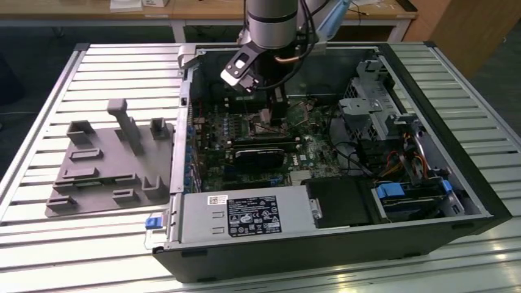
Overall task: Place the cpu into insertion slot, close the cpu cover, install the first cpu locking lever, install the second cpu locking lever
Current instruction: 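Place the cpu into insertion slot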
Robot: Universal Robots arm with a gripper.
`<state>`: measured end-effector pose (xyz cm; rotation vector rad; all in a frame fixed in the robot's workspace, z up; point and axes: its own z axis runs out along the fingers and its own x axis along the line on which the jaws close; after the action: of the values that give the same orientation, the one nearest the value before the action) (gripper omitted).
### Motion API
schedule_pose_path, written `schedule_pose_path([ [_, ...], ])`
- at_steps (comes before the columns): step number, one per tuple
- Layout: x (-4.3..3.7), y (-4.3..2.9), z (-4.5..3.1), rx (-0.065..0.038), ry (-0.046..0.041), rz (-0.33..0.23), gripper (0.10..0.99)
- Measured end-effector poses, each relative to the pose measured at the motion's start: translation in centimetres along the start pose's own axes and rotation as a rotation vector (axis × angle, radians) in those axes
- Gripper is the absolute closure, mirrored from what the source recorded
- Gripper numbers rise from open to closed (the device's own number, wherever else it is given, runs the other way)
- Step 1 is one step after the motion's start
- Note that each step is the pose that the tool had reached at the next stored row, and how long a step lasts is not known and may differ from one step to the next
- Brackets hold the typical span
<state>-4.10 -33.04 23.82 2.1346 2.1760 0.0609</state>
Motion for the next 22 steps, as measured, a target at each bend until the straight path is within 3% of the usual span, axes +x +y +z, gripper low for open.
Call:
schedule_pose_path([
  [22,1.04,-0.59,2.02,0.0,-0.0065,0.0,0.549],
])
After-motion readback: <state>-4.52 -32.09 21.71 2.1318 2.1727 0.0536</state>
